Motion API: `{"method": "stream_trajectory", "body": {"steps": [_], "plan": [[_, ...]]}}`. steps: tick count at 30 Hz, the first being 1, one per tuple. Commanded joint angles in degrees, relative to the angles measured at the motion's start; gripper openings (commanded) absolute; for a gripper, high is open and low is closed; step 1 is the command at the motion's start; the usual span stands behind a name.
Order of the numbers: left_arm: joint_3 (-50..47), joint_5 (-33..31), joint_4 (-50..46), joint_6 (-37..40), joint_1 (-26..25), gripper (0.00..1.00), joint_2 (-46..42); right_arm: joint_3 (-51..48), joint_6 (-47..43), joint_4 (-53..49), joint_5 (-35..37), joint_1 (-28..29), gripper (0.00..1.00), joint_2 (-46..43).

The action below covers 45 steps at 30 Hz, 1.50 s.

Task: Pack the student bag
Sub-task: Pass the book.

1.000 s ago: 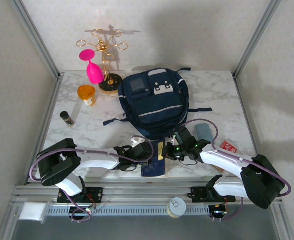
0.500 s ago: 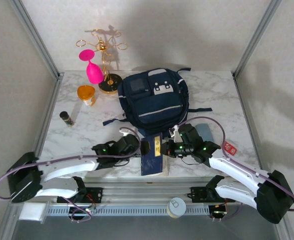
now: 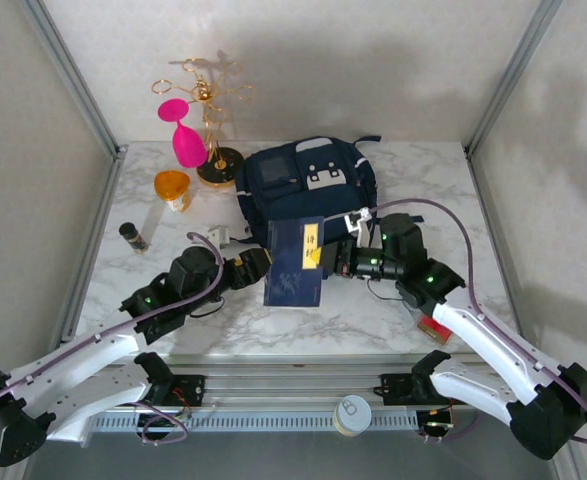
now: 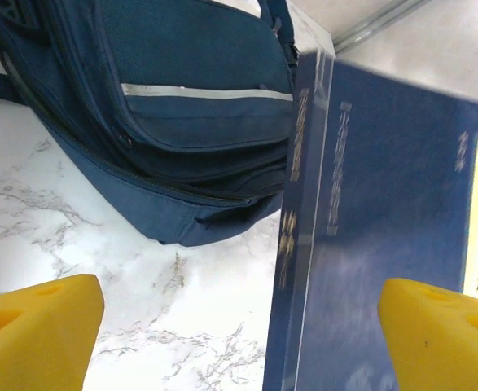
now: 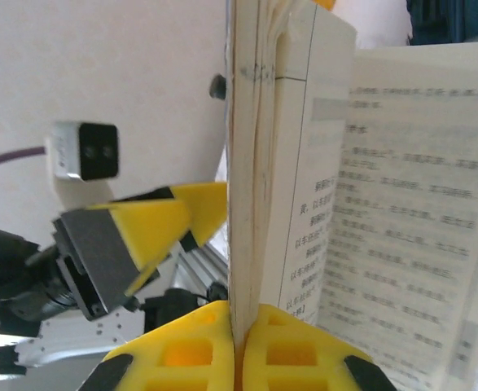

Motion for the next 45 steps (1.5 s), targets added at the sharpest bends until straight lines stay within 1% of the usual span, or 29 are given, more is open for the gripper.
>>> {"method": "stream_trajectory", "body": {"steps": [1, 3, 5, 7, 9, 14, 18, 20, 23, 27, 30, 31, 32, 35, 36, 37, 38, 40, 42, 45], "plan": [[-1.4, 8.7, 6.8, 1.4, 2.0, 0.88, 0.6, 3.5, -1.9, 4.3, -5.7, -2.0, 0.00, 1.4], [-1.9, 12.0, 11.2, 1.0, 2.7, 0.88, 1.6, 4.4, -2.2, 5.5, -7.3, -3.2, 0.00, 2.3], [-2.3, 13.6, 14.1, 1.1, 2.8, 0.88, 2.6, 4.6, -2.1, 7.1, -8.9, -4.3, 0.00, 2.7], [-2.3, 14.2, 15.4, 1.2, 3.0, 0.87, 3.5, 4.5, -1.4, 9.1, -10.1, -5.1, 0.00, 2.8], [-2.2, 14.8, 16.0, 0.9, 3.1, 0.84, 4.3, 4.4, -0.8, 10.3, -11.2, -5.8, 0.00, 3.3], [-3.4, 18.8, 23.7, -1.2, 3.1, 0.69, 5.2, 3.3, -1.1, 12.0, -12.7, -6.4, 0.00, 5.4], [-3.1, 18.9, 24.4, -1.4, 3.1, 0.59, 5.4, 2.8, -1.7, 12.2, -13.0, -6.9, 0.00, 6.4], [-3.2, 19.0, 25.1, -1.7, 3.1, 0.50, 5.6, 2.5, -2.4, 11.9, -12.4, -7.1, 0.00, 6.7], [-3.0, 19.0, 25.3, -2.1, 3.2, 0.39, 6.2, 2.2, -2.4, 11.9, -12.6, -7.5, 0.00, 7.5], [-2.4, 18.8, 25.4, -1.9, 3.1, 0.28, 7.2, 1.8, -2.9, 12.1, -12.7, -7.6, 0.00, 7.6], [-1.9, 19.0, 25.8, -2.1, 3.1, 0.15, 8.1, 1.4, -3.3, 11.9, -12.6, -7.8, 0.00, 7.9], [-1.7, 19.1, 26.2, -2.3, 3.1, 0.11, 8.2, 1.5, -3.8, 11.3, -12.4, -7.8, 0.03, 8.0], [-1.5, 19.0, 26.4, -2.4, 3.1, 0.09, 8.3, 1.7, -4.8, 10.0, -11.9, -8.0, 0.08, 8.2], [-0.5, 18.5, 28.0, -2.7, 3.2, 0.01, 8.8, 1.5, -6.6, 6.5, -9.7, -8.8, 0.26, 7.9], [0.1, 18.6, 28.0, -2.8, 3.3, 0.00, 9.1, 1.0, -6.5, 5.8, -9.2, -9.4, 0.37, 7.7], [0.7, 18.6, 28.0, -3.0, 3.3, 0.00, 9.3, 0.6, -6.4, 4.7, -8.5, -10.1, 0.53, 7.5], [1.1, 18.6, 28.3, -3.2, 3.3, 0.00, 9.5, 0.6, -6.7, 3.1, -7.6, -10.7, 0.65, 7.4], [1.5, 18.8, 29.7, -3.8, 3.2, 0.00, 9.6, 0.1, -7.9, -0.1, -5.6, -11.7, 0.87, 6.9], [1.9, 19.8, 31.9, -4.6, 3.3, 0.00, 10.0, -1.5, -7.7, 0.6, -6.2, -12.2, 0.98, 6.5], [2.3, 21.0, 35.4, -6.7, 3.3, 0.00, 10.9, -4.2, -4.2, 7.5, -13.2, -12.1, 0.99, 7.3]]}}
